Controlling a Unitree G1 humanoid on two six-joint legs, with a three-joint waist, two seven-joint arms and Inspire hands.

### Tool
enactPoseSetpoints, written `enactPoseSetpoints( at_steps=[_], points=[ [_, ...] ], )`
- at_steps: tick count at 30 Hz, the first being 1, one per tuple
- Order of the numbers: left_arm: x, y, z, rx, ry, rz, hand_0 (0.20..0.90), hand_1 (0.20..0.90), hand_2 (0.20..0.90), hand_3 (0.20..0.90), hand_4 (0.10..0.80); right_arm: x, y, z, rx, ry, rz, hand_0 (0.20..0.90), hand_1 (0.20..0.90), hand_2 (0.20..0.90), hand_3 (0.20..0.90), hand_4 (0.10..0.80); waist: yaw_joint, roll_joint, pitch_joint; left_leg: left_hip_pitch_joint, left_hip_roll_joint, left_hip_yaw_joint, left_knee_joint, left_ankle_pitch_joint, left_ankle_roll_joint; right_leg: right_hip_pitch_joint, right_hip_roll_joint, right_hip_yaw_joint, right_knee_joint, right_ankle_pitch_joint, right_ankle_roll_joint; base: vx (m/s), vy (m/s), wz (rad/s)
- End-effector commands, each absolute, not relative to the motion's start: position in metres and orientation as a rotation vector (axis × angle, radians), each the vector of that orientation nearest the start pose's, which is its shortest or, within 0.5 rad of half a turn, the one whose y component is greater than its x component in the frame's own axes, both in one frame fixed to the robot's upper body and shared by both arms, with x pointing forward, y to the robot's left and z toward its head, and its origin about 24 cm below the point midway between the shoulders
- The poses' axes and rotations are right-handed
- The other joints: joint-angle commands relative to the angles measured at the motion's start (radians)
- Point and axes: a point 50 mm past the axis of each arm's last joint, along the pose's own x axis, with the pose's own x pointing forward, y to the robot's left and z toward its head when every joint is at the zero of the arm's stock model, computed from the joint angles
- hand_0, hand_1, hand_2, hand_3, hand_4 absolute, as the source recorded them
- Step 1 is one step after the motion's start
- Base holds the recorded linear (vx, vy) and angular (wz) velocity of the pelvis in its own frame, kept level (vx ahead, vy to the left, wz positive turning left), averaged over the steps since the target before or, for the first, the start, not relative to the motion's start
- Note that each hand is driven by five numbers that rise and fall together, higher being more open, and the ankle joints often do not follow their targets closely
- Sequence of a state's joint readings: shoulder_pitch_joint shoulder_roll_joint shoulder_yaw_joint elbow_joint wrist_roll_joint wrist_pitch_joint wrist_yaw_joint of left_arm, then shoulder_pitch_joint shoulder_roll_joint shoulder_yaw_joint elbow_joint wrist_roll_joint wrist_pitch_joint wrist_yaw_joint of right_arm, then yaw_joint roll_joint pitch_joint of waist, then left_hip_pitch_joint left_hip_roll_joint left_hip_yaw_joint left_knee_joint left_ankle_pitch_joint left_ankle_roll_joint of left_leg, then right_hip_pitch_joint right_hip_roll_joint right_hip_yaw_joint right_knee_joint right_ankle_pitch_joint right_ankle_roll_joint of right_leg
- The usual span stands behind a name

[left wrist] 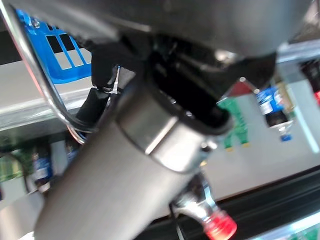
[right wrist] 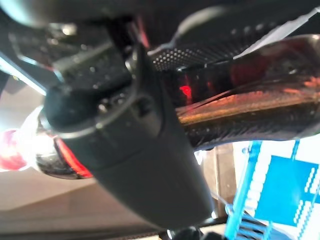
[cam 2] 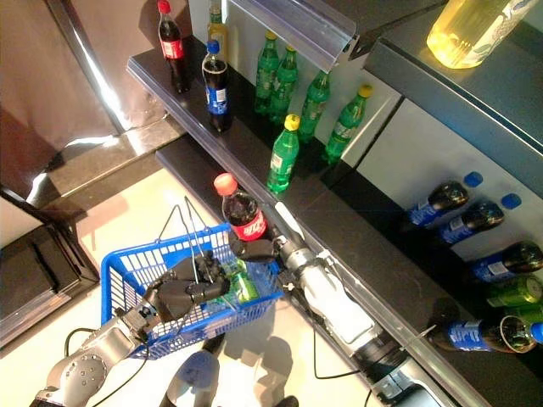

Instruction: Pick up the drink and place into the basket.

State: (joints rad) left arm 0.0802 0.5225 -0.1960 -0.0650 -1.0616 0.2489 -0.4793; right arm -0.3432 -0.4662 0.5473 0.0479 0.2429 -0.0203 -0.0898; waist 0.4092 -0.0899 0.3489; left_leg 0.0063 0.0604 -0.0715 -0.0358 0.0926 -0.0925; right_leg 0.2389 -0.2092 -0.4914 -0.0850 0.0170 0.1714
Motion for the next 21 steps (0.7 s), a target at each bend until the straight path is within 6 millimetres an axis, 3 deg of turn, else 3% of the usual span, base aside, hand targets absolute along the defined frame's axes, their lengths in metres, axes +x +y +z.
enactPoseSetpoints(
  at_steps=[1, 7, 21],
  points=[
    [0.208, 0.11, 0.157, -0.715, -0.415, -1.311, 0.3, 0.3, 0.3, 0.2, 0.1, 0.281, -0.062, 0.138, -0.232, -0.443, 0.598, 0.3, 0.3, 0.3, 0.2, 0.1, 0.006, 0.023, -0.294, 0.031, 0.004, -0.04, -0.051, 0.008, 0.014, -0.018, 0.029, -0.02, 0.086, -0.018, -0.058, 0.0, 0.0, 0.0],
    [0.205, 0.107, 0.163, -0.707, -0.445, -1.354, 0.3, 0.3, 0.3, 0.2, 0.1, 0.281, -0.057, 0.129, -0.248, -0.403, 0.619, 0.3, 0.3, 0.3, 0.2, 0.1, 0.009, 0.025, -0.297, 0.026, 0.004, -0.043, -0.051, 0.011, 0.014, -0.02, 0.027, -0.022, 0.086, -0.017, -0.055, 0.0, 0.0, 0.0],
    [0.193, 0.102, 0.177, -0.686, -0.518, -1.453, 0.3, 0.3, 0.3, 0.2, 0.1, 0.285, -0.065, 0.069, -0.278, -0.135, 0.558, 0.3, 0.3, 0.3, 0.2, 0.1, 0.026, 0.02, -0.3, 0.018, 0.005, -0.055, -0.051, 0.012, 0.013, -0.016, 0.023, -0.04, 0.081, -0.014, -0.053, 0.0, 0.0, 0.0]
  ],
)
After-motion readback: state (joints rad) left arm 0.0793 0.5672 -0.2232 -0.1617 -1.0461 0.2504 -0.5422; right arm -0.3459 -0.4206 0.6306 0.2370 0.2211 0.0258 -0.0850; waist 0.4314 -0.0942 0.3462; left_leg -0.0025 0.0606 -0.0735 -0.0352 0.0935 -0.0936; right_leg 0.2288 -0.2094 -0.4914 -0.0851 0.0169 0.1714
